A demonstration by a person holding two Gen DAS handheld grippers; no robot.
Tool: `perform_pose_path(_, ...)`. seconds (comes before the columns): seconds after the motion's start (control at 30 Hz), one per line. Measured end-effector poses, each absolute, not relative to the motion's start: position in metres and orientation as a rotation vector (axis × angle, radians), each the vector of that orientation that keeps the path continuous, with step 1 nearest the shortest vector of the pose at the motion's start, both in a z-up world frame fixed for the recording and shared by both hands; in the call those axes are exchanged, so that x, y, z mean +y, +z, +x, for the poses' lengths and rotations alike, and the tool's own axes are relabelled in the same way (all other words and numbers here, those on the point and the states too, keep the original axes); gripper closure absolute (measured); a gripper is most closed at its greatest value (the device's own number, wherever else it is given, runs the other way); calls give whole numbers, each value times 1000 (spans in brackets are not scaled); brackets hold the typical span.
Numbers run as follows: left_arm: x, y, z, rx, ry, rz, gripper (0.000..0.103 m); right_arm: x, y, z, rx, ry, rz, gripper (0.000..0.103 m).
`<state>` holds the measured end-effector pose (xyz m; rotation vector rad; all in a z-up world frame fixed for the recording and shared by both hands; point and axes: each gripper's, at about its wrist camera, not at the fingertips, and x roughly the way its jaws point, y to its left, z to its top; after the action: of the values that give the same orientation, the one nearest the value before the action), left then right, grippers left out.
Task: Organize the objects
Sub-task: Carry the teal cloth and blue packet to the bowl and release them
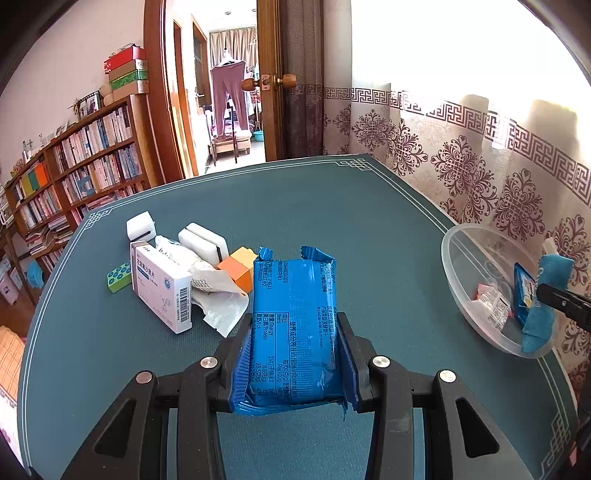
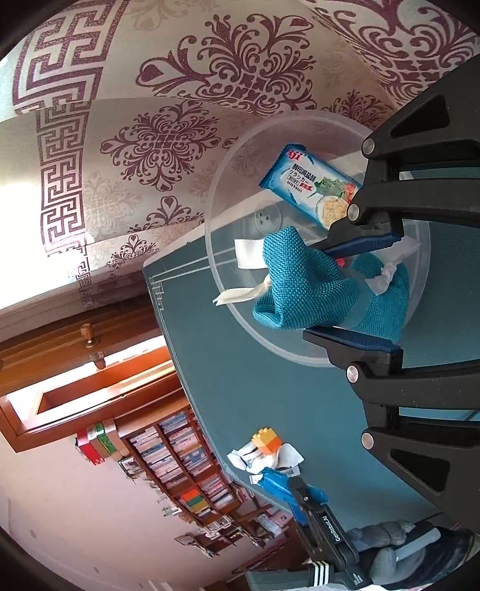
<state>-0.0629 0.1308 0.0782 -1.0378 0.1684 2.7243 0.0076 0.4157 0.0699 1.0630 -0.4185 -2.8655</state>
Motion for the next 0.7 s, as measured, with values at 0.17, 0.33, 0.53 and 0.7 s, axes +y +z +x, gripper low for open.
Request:
perform_pose_path(0.17, 135, 77, -63, 176, 2712, -1042, 60, 423, 56, -6, -445, -2891, 1128, 65)
perform_pose_path(0.33, 139, 75, -64, 174, 2699, -1050, 60, 426, 50, -9, -399, -2968, 1143, 64)
perform_pose_path(0.53, 151, 73, -65, 189, 2671, -1052, 60, 422, 54, -4, -324, -3048, 1092, 58)
perform_pose_path(0.7, 170, 74, -67, 205, 2625, -1038, 60, 416, 61, 5, -263, -3097, 1034, 58)
